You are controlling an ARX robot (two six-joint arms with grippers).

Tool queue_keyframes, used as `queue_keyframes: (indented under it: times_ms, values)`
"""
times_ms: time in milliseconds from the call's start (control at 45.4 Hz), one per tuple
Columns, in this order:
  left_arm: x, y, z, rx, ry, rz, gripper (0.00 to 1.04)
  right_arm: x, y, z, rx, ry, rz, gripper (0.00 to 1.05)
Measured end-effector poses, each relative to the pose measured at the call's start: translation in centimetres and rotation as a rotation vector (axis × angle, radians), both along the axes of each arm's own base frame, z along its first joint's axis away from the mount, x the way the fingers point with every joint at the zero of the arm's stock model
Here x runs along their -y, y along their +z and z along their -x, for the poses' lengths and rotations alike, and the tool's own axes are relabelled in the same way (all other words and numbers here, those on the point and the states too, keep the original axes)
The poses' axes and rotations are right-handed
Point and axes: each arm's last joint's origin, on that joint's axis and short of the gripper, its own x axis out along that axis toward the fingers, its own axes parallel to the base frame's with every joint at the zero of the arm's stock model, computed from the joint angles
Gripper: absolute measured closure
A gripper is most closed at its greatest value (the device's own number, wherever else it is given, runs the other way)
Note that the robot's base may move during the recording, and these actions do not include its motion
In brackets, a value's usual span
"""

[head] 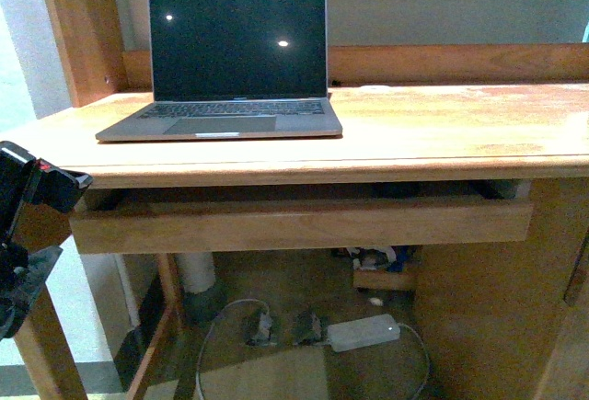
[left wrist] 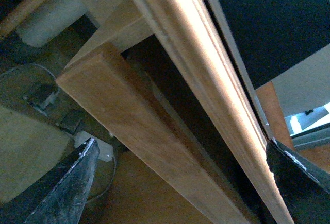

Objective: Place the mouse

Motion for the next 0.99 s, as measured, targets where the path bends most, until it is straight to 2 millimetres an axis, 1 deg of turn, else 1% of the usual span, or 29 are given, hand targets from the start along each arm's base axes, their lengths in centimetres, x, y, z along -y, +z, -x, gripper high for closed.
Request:
queue_keyframes:
  times_ms: [110, 198, 242, 352, 594, 947, 991]
  values:
    - [0.2, -1.5, -1.9, -0.007, 0.029, 0.118, 0.07, 0.0, 0.0, 0.0, 0.0, 0.0, 0.0, 0.07]
    - [1.0, -3.0, -3.2, -0.053, 0.021, 0.178, 0.07, 0.0, 0.0, 0.0, 0.0, 0.0, 0.0, 0.07]
    - [1.3, -3.7, -3.6, -0.073, 0.022, 0.19, 0.07, 0.0, 0.0, 0.0, 0.0, 0.0, 0.0, 0.07]
    - [1.7, -4.3, -4.1, -0.08, 0.012, 0.195, 0.07, 0.0, 0.0, 0.0, 0.0, 0.0, 0.0, 0.07]
    - [1.8, -5.2, -4.7, -0.083, 0.009, 0.202, 0.07, 0.0, 0.0, 0.0, 0.0, 0.0, 0.0, 0.07]
    - [1.2, -5.5, -6.8, -0.086, 0.027, 0.2, 0.07, 0.0, 0.0, 0.0, 0.0, 0.0, 0.0, 0.07]
    - [1.1, -5.5, -7.3, -0.099, 0.033, 0.189, 0.07, 0.0, 0.0, 0.0, 0.0, 0.0, 0.0, 0.07]
